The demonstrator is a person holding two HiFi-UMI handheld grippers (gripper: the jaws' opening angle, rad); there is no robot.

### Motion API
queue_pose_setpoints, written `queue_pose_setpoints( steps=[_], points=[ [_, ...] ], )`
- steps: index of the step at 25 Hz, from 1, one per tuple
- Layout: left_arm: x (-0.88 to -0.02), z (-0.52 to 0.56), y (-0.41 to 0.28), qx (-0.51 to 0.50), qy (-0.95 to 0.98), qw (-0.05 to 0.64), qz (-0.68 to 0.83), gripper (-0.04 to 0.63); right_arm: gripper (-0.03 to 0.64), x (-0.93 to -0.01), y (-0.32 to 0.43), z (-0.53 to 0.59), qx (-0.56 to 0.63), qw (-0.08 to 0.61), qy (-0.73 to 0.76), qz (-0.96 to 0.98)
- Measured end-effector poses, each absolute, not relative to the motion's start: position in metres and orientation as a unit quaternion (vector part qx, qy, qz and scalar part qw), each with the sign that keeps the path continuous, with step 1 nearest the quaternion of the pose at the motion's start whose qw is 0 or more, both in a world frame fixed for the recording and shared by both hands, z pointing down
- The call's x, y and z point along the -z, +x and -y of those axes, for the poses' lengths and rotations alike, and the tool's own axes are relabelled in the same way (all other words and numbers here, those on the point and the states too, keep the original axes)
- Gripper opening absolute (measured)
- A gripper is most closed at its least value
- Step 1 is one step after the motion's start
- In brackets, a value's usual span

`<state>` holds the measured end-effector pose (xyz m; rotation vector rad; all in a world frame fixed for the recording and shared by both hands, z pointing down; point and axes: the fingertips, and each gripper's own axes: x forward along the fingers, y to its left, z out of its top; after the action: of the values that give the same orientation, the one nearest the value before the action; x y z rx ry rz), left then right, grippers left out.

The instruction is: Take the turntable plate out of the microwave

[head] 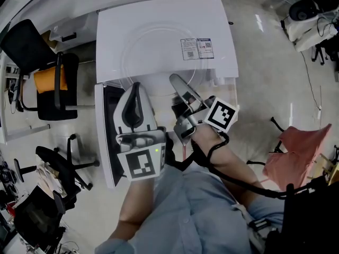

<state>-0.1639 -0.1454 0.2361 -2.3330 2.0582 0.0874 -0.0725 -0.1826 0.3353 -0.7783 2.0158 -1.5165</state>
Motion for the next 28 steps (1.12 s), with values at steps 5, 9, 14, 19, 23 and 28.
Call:
queue_pose_setpoints(
  steps=[5,9,14,19,23,28],
  points=[
    [-0.240,0.136,-0.158,-0.024,-0.751,0.011,-0.659,0.008,0.123,-0.333,-0.070,0.175,0.548,0.245,-0.280,-0.749],
    [-0.241,0.134,-0.156,-0.027,-0.747,0.013,-0.665,0.008,0.147,-0.335,-0.065,0.171,0.547,0.244,-0.279,-0.751],
    [-0.235,0.128,-0.151,-0.035,-0.743,0.020,-0.668,0.008,0.192,-0.330,-0.054,0.157,0.538,0.239,-0.276,-0.760],
    [-0.229,0.112,-0.153,-0.028,-0.736,0.029,-0.676,0.008,0.212,-0.333,-0.032,0.129,0.534,0.221,-0.282,-0.766],
    [-0.239,0.092,-0.153,-0.011,-0.731,0.022,-0.682,0.008,0.212,-0.340,-0.024,0.109,0.526,0.185,-0.286,-0.779],
    [-0.264,0.070,-0.140,0.015,-0.730,-0.007,-0.683,0.008,0.000,-0.353,-0.025,0.092,0.492,0.091,-0.306,-0.810]
  ],
)
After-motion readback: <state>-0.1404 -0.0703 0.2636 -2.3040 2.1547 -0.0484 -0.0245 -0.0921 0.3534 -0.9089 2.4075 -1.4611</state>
